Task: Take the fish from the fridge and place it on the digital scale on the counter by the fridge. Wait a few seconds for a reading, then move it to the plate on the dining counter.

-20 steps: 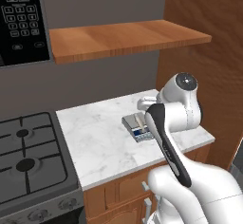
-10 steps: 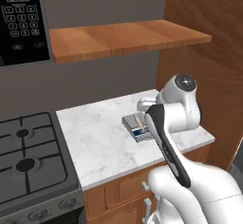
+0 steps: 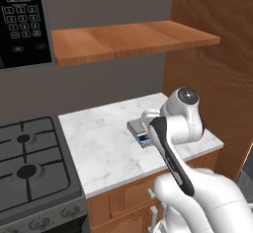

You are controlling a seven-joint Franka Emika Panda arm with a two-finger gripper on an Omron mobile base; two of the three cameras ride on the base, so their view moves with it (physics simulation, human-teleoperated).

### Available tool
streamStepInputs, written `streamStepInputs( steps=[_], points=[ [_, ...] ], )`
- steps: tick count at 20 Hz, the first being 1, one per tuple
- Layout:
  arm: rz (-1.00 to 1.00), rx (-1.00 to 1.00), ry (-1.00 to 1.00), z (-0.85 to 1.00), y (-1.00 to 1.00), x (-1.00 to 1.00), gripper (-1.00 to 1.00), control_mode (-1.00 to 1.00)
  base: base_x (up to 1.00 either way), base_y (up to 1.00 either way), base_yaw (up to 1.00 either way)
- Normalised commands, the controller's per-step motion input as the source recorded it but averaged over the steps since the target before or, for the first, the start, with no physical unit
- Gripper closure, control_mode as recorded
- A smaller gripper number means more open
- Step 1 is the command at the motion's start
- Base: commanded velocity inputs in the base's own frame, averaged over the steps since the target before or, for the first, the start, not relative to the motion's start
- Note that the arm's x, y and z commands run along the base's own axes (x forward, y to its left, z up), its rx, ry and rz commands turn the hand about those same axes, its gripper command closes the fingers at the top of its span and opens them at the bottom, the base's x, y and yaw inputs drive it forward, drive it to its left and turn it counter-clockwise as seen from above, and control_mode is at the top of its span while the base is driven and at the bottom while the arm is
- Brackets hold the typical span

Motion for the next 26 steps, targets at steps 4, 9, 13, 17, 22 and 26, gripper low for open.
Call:
streamStepInputs(
  steps=[4,9,13,17,22,26],
  points=[
    [0.00,0.00,0.00,-0.46,0.00,0.51,-1.00,-1.00,0.00,0.00,0.00],
    [0.00,0.00,0.00,-0.39,0.00,0.69,-1.00,-1.00,0.00,0.00,0.00],
    [0.00,0.00,0.03,-0.28,0.00,0.72,-1.00,-1.00,0.00,0.00,0.00],
    [0.00,0.00,0.06,-0.23,0.00,0.67,-1.00,-1.00,0.00,0.00,0.00],
    [0.00,0.00,0.13,-0.27,0.00,0.50,-1.00,-1.00,0.00,0.00,0.00],
    [0.00,0.00,0.15,-0.33,0.00,0.34,-1.00,-1.00,0.00,0.00,0.00]
  ],
)
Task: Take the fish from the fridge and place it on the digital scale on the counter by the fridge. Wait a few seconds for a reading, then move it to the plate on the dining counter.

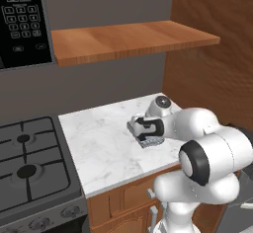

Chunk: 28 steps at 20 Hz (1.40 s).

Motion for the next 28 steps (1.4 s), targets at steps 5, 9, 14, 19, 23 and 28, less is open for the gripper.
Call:
streamStepInputs(
  steps=[5,9,14,19,23,28],
  points=[
    [0.00,0.00,0.12,-0.28,0.00,0.29,-1.00,-1.00,0.00,0.00,0.00],
    [0.00,0.00,0.03,-0.22,0.00,0.31,-1.00,-1.00,0.00,0.00,0.00],
    [0.00,0.00,0.00,-0.31,0.07,0.21,-1.00,-1.00,0.00,0.00,0.00],
    [0.00,-0.02,0.00,-0.46,0.21,0.05,1.00,-1.00,0.00,0.00,0.00],
    [0.00,-0.01,0.00,-0.38,0.23,0.03,1.00,-1.00,0.00,0.00,0.00],
    [0.00,0.00,0.00,-0.06,0.09,-0.06,1.00,-1.00,0.00,0.00,0.00]
  ],
)
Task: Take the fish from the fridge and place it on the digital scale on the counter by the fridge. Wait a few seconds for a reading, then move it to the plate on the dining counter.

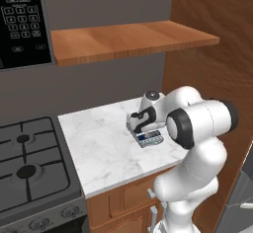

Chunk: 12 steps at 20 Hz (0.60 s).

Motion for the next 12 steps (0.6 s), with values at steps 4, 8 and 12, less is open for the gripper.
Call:
streamStepInputs(
  steps=[4,8,12],
  points=[
    [0.00,0.00,0.00,0.00,0.11,-0.21,1.00,-1.00,0.00,0.00,0.00],
    [0.00,0.00,0.00,0.32,0.11,-0.30,1.00,-1.00,0.00,0.00,0.00],
    [0.00,0.03,-0.08,0.96,0.01,-0.72,1.00,-1.00,0.00,0.00,0.00]
  ],
)
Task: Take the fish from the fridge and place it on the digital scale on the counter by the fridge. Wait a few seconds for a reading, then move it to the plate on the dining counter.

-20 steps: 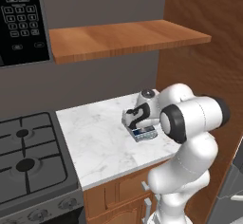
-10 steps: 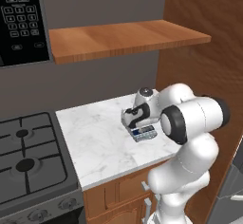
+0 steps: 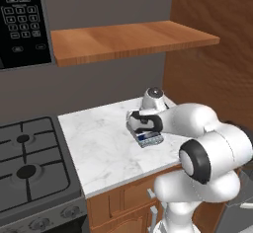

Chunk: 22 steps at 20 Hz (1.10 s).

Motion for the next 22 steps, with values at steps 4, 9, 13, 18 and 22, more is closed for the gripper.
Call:
streamStepInputs(
  steps=[4,9,13,18,22],
  points=[
    [0.00,0.06,0.00,1.00,-0.02,-0.74,1.00,-1.00,0.00,0.00,0.00],
    [0.00,0.06,0.05,1.00,-0.16,-0.72,1.00,-1.00,0.00,0.00,0.00],
    [0.00,0.00,0.08,1.00,-0.29,-0.73,1.00,-1.00,0.00,0.00,0.00],
    [0.00,0.00,0.13,0.99,-0.18,-0.56,1.00,-1.00,0.00,0.00,0.00],
    [0.00,0.00,0.06,0.95,-0.20,-0.38,1.00,-1.00,0.00,0.00,0.00]
  ],
)
